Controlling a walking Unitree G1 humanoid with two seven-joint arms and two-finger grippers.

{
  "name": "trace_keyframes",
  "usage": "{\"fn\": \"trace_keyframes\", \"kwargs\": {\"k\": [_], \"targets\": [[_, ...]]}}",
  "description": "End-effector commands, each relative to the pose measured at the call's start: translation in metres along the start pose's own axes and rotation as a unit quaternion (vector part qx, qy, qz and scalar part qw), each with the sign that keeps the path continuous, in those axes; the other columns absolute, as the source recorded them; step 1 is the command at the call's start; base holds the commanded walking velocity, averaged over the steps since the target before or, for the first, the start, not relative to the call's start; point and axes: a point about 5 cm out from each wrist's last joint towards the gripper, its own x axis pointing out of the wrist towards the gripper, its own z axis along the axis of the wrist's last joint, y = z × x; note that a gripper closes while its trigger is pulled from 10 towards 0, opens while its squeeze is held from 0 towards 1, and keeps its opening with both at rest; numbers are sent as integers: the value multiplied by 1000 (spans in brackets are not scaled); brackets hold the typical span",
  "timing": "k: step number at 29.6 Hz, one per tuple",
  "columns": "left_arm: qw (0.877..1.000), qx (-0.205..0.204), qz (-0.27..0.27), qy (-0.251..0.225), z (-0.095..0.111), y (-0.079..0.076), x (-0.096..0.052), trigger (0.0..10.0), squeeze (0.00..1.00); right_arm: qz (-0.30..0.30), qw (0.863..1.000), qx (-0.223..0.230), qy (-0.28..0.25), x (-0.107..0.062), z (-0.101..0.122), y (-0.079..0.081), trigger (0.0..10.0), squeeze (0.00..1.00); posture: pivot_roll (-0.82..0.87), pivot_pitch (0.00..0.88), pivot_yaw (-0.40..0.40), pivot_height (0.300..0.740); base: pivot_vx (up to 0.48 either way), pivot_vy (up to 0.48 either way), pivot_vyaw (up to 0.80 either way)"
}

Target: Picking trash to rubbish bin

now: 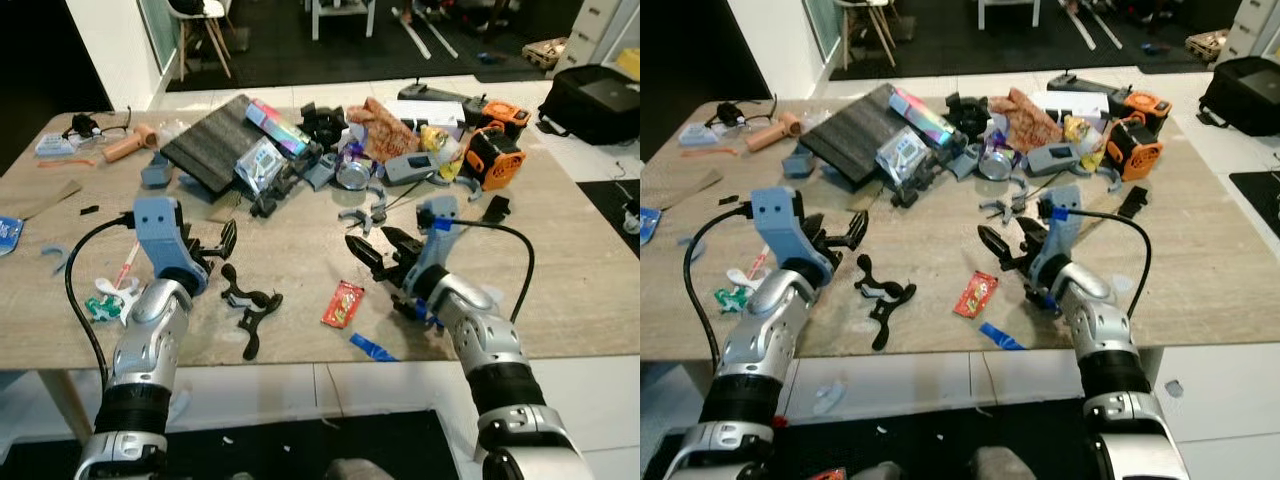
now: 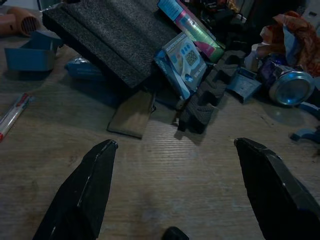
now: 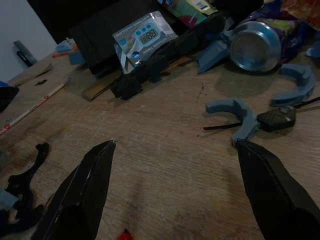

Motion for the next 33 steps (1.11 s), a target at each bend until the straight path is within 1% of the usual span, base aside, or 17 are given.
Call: {"fn": "trace_keyframes", "kwargs": {"k": [1,4,8,11,14,19,22,23,24,25,27,28,29,30,31,32,33], "targets": [[1000,-4,0,6,-2,2,-2,10000,0,0,1000,6,5,0,-2,0,10000,0,-155,0,37,740,0,0,0],[1000,4,-3,4,-1,2,-2,10000,0,-1,1000,6,5,0,-2,0,10000,0,-155,0,37,740,0,0,0],[1000,18,-13,3,-1,-1,-3,10000,0,-1,1000,6,5,0,-2,0,10000,0,-153,0,36,740,0,-467,0],[1000,6,-12,4,-1,-1,-2,10000,0,-1,1000,6,5,1,-2,0,10000,0,-153,0,35,740,0,-480,0],[1000,-5,-18,0,0,0,-2,10000,0,-1,1000,6,5,1,-2,0,10000,0,-154,0,35,740,0,0,0],[998,10,-56,-13,5,-4,-5,10000,0,-1,1000,7,5,1,-2,0,10000,0,-153,0,36,740,0,0,0],[993,59,-101,-21,11,-9,-9,10000,0,0,1000,6,4,1,-2,1,10000,0,-159,0,37,740,0,0,0],[989,84,-117,-19,12,-10,-12,10000,0,0,1000,7,4,1,-2,1,10000,0,-159,0,37,740,0,0,0],[981,130,-141,-10,13,-10,-16,10000,0,0,1000,7,3,1,-2,1,10000,0,-159,0,37,740,0,0,0],[981,130,-141,-10,13,-10,-16,10000,0,0,1000,7,3,1,-2,1,10000,0,-159,0,37,740,0,0,0],[965,208,-161,3,16,-6,-23,10000,0,0,1000,9,3,1,-2,1,10000,0,-156,0,38,740,0,0,0],[959,230,-165,7,17,-5,-25,10000,0,1,1000,9,3,1,-2,1,10000,0,-156,0,38,740,0,0,0],[959,230,-165,7,17,-5,-25,10000,0,1,1000,9,3,1,-2,1,10000,0,-156,0,38,740,0,0,0],[952,257,-168,15,19,0,-27,10000,0,3,1000,11,3,1,-3,1,10000,0,-156,0,38,740,0,0,0],[952,257,-168,15,19,0,-27,10000,0,3,1000,11,3,1,-3,1,10000,0,-156,0,38,740,0,0,0],[945,278,-171,22,21,3,-29,10000,0,4,1000,12,4,1,-3,1,10000,0,-147,0,40,740,0,0,0],[933,310,-179,36,23,8,-33,10000,0,7,1000,15,3,1,-3,2,10000,0,-147,0,40,740,0,0,0]]}}
